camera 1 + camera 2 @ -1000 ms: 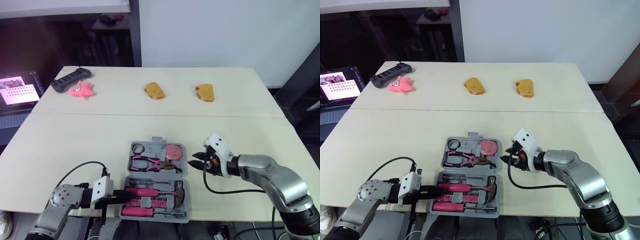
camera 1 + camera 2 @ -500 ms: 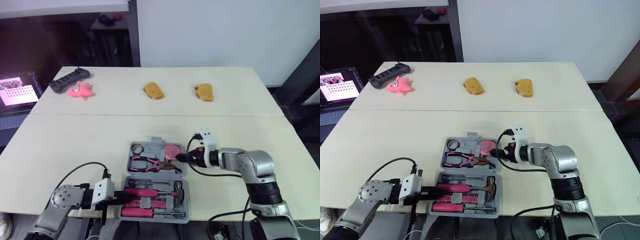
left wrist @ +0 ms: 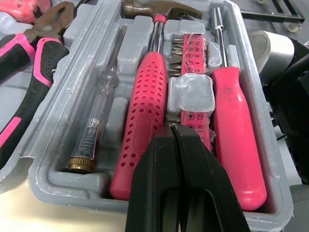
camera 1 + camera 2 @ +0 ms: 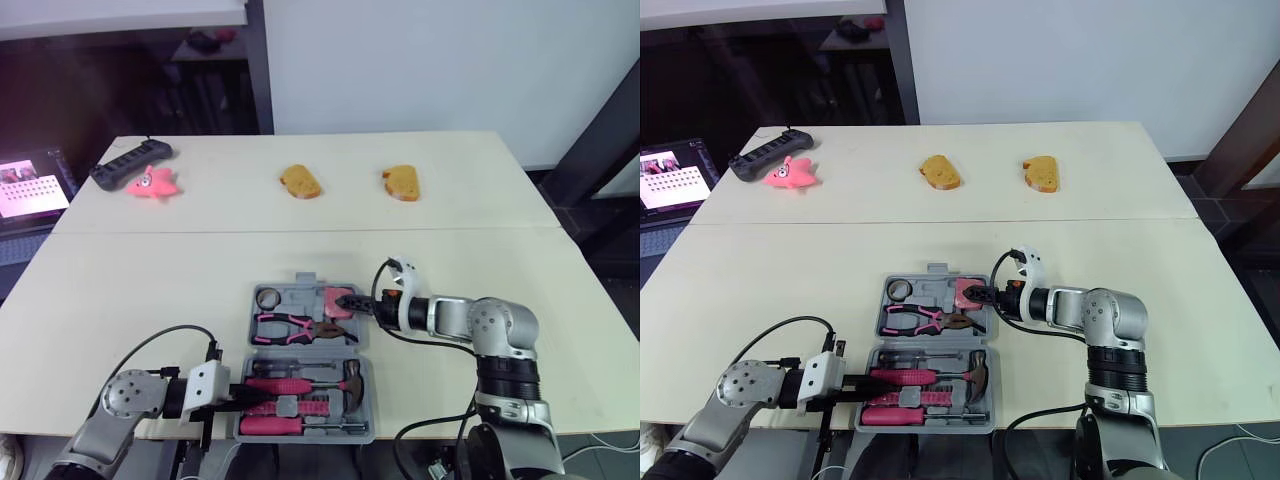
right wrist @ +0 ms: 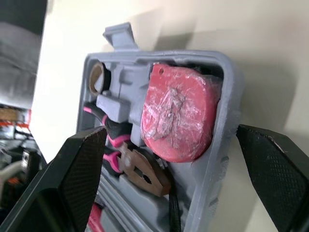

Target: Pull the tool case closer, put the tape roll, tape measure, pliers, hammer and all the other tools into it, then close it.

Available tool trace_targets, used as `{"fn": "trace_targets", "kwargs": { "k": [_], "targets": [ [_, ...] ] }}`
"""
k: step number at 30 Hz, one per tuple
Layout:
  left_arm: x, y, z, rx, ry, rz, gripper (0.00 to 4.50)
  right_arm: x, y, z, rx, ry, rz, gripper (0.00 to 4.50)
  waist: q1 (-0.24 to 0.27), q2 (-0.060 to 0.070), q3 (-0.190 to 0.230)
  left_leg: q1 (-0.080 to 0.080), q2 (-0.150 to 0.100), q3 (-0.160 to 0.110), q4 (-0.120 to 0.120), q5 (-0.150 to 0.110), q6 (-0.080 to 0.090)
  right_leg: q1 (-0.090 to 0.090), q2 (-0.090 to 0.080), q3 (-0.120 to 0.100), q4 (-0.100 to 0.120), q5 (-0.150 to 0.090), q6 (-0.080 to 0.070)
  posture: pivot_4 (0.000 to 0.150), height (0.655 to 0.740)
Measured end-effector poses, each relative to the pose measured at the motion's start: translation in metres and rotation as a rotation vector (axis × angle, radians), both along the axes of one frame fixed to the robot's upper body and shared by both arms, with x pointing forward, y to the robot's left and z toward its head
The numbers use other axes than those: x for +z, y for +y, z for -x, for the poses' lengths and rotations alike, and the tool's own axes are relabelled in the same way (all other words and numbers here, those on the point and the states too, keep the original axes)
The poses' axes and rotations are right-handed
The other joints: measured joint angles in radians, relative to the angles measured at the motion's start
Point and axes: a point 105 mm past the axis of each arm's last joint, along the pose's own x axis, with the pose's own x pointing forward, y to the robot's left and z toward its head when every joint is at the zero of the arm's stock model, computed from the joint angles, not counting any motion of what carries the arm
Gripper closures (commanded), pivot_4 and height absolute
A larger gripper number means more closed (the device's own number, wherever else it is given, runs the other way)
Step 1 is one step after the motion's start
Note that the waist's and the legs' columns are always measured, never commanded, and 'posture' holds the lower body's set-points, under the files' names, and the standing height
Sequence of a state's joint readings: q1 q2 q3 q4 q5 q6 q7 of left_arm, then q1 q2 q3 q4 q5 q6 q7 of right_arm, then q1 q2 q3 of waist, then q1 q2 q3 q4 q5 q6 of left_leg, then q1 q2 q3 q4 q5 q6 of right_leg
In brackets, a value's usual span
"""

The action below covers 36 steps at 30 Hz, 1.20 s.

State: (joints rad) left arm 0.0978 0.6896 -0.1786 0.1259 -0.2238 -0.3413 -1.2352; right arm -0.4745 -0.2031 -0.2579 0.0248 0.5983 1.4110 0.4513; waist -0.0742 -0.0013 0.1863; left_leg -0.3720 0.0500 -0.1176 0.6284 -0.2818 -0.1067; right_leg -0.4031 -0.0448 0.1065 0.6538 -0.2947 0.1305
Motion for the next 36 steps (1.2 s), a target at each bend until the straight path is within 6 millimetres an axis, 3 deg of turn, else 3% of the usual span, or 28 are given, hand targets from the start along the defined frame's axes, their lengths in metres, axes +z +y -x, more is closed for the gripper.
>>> {"fn": "trace_targets", "kwargs": {
  "k": [6, 12, 23, 31, 36],
  "targets": [
    [0.0, 0.001, -0.001, -0.002, -0.001, -0.005, 4.5, 0.014, -0.003, -0.003, -0.007, -0.066, -0.077, 0.02, -0.002, 0.0, 0.0, 0.0, 0.0, 0.0, 0.0, 0.0, 0.0, 0.0, 0.0, 0.0, 0.0, 0.0, 0.0, 0.15, 0.74],
    [0.0, 0.001, -0.001, -0.004, -0.008, -0.005, 4.5, 0.035, 0.009, 0.004, 0.084, -0.143, -0.16, 0.02, -0.002, 0.001, 0.0, 0.0, 0.0, 0.0, 0.0, 0.0, 0.0, 0.0, 0.0, 0.0, 0.0, 0.0, 0.0, 0.15, 0.74],
    [0.0, 0.002, -0.001, -0.007, -0.008, -0.011, 4.5, 0.012, -0.026, -0.017, -0.003, -0.211, 0.143, 0.02, -0.002, 0.001, 0.0, 0.0, 0.0, 0.0, 0.0, 0.0, 0.0, -0.001, 0.0, 0.0, 0.0, 0.0, 0.0, 0.15, 0.74],
    [0.001, 0.003, -0.001, -0.006, -0.002, -0.019, 4.5, -0.007, 0.009, -0.008, 0.105, -0.174, 0.108, 0.02, -0.008, 0.001, 0.0, 0.0, 0.001, 0.0, 0.0, 0.0, 0.0, -0.001, 0.001, 0.0, 0.0, 0.0, 0.0, 0.15, 0.74],
    [0.001, 0.004, -0.001, -0.008, -0.001, -0.026, 4.5, -0.008, 0.016, -0.01, 0.107, -0.172, 0.075, 0.02, -0.013, 0.001, 0.0, 0.0, 0.001, 0.0, -0.001, 0.0, 0.0, -0.001, 0.001, 0.0, 0.0, 0.0, 0.0, 0.15, 0.74]
  ]
}}
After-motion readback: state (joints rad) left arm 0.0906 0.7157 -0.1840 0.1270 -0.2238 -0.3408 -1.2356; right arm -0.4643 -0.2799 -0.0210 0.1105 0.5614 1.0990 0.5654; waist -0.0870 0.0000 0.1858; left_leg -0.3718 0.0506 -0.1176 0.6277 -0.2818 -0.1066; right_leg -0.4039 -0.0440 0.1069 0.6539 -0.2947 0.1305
